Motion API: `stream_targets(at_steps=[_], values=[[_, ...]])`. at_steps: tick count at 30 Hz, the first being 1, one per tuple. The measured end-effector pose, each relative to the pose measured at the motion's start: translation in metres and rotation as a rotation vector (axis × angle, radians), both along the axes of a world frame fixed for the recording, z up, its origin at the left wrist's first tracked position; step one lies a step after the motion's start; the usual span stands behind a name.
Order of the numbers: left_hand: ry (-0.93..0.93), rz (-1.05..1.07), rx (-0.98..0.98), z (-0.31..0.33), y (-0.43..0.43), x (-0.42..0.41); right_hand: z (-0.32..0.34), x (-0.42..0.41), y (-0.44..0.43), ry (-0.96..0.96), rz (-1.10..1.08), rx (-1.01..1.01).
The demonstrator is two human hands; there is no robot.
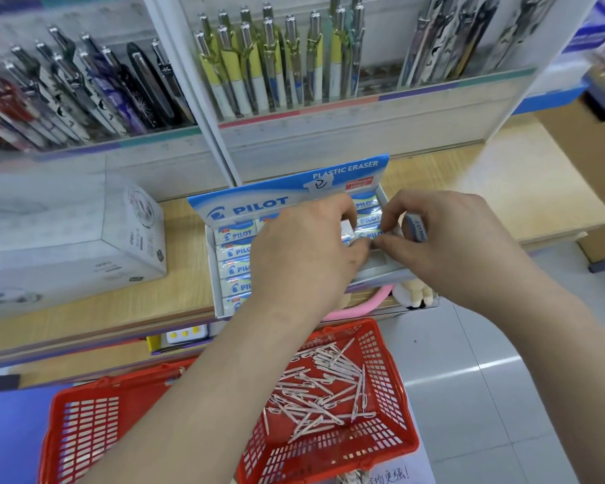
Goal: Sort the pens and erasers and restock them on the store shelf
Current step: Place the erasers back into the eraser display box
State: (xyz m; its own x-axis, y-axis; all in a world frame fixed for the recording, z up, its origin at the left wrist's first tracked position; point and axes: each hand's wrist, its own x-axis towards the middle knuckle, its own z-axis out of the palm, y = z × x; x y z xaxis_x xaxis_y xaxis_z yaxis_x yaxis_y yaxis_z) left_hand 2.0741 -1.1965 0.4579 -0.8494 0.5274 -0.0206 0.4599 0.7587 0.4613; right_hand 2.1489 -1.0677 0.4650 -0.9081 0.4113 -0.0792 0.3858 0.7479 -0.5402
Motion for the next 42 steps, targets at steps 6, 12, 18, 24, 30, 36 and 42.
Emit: stream_targets(at_steps=[6,12,18,24,30,36,42], values=[[-0.084,0.025,0.099,0.002,-0.003,-0.003,0.004,0.024,0.010,0.156,-0.236,-0.674],[-0.683,0.161,0.624,0.022,-0.016,-0.001,0.016,0.041,0.004,0.228,-0.174,-0.745],[-0.754,-0.124,0.621,0.037,-0.023,0.009,0.024,0.039,-0.011,0.086,0.025,-0.560],[-0.587,-0.149,0.536,0.039,-0.028,0.014,0.029,0.036,-0.015,0.106,0.085,-0.519],[-0.623,0.097,0.563,0.033,-0.029,0.015,0.028,0.035,-0.018,0.283,-0.006,-0.691],[-0.657,0.068,0.534,0.030,-0.026,0.015,0.025,0.034,-0.016,0.358,-0.075,-0.820],[-0.684,0.026,0.510,0.030,-0.024,0.016,0.020,0.031,-0.013,0.375,-0.092,-0.759]])
